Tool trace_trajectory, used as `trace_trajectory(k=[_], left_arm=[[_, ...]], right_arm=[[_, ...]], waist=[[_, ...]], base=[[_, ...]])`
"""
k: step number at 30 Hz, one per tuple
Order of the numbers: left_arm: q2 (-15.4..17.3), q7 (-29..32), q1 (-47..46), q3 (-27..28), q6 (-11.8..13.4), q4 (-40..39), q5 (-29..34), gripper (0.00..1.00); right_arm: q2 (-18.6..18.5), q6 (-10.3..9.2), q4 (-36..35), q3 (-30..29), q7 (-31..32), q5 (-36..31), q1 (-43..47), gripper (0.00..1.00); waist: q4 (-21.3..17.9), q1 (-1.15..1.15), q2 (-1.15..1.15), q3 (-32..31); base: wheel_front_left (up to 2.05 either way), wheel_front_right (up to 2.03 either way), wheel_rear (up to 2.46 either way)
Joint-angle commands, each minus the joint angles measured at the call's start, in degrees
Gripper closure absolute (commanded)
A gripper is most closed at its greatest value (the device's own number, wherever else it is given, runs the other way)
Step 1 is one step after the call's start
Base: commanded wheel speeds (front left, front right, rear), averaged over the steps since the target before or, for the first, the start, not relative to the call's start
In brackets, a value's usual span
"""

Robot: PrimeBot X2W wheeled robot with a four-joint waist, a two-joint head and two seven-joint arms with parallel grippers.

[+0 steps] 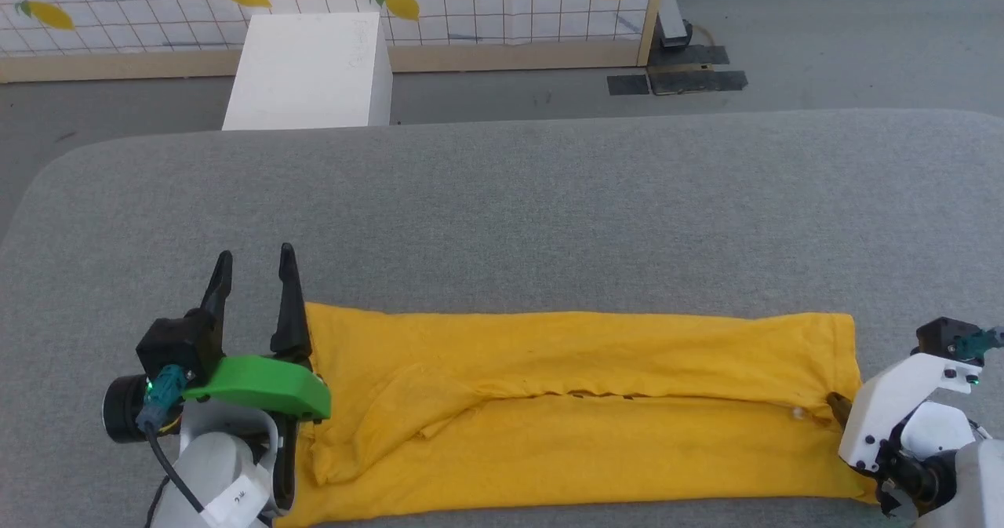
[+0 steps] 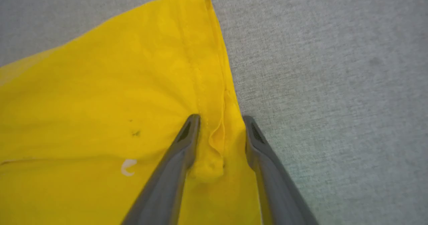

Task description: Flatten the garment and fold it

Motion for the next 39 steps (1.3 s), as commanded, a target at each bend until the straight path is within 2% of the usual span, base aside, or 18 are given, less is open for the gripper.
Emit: trace_trajectory(k=[1,5,8,14,19,22,26,29,30,31,35,39], left_arm=[[-0.62,-0.27,-0.73,0.63,-0.33,0.3,0.37,0.0],[-1.09,-0.27,-0.55,1.64,-1.07,0.86,0.64,0.0],[-1.35,-0.27,-0.45,2.24,-1.53,1.15,1.15,0.0],[-1.85,-0.27,0.01,3.15,-2.3,1.57,1.65,0.0],[-2.13,-0.27,0.9,3.81,-2.7,1.8,2.06,0.0],[-2.35,-0.27,1.29,4.08,-2.95,1.9,2.17,0.0],[-2.67,-0.27,1.63,4.28,-3.21,1.94,2.4,0.0],[-2.94,-0.27,1.98,4.58,-3.6,2.09,2.67,0.0],[-3.09,-0.27,2.16,4.81,-3.73,1.9,2.97,0.0],[-3.22,-0.27,1.96,4.82,-3.86,1.93,3.16,0.0],[-3.35,-0.27,1.24,4.89,-3.99,1.88,3.33,0.0],[-3.53,-0.27,0.07,4.95,-4.11,1.71,3.46,0.0]], right_arm=[[0.86,-0.09,0.66,0.68,1.22,0.19,0.75,1.0],[0.86,-0.09,-1.26,0.98,1.68,-0.22,1.23,1.0],[0.33,-0.09,-3.2,0.12,-0.24,-2.63,1.66,1.0],[-4.45,-0.09,-4.31,-3.36,-5.39,-8.4,2.27,1.0],[-9.55,-0.09,-1.97,-6.6,-10.32,-13.34,2.47,1.0],[-10.78,-0.09,-0.65,-7.66,-12.08,-14.53,2.4,1.0],[-10.56,-0.09,-0.97,-6.91,-12.71,-13.83,2.46,1.0],[-7.95,-0.09,-9.96,-0.91,-7.97,-9.18,5.2,1.0],[-5.48,-0.09,-25.26,7.05,0.5,-4.24,9.89,1.0],[-4.49,-0.09,-38.1,14.78,6.4,-1.55,12.74,1.0],[-5.1,-0.09,-48.17,25.99,10.74,-0.2,12.54,1.0],[-5.31,-0.09,-47.64,36.01,10.74,-0.65,8.06,1.0]], waist=[[-0.02,0.0,0.0,0.03],[-0.22,0.0,0.0,-0.11],[-0.34,0.0,0.0,-0.26],[-0.21,0.0,0.0,-0.3],[0.01,0.0,0.0,-0.15],[0.13,0.0,0.0,-0.14],[0.39,0.0,0.0,-0.24],[0.76,0.0,0.0,-0.64],[1.06,0.0,0.0,-0.61],[1.37,0.0,0.0,-0.34],[1.83,0.0,0.0,0.58],[2.43,0.0,0.0,1.95]], base=[[0.0,0.0,0.0],[0.0,0.0,0.0],[0.0,0.0,0.0],[0.0,0.0,0.0],[0.0,0.0,0.0],[0.0,0.0,0.0],[0.0,0.0,0.0],[0.0,0.0,0.0],[0.0,0.0,0.0],[0.0,0.0,0.0],[0.0,0.0,0.0],[0.0,0.0,0.0]])
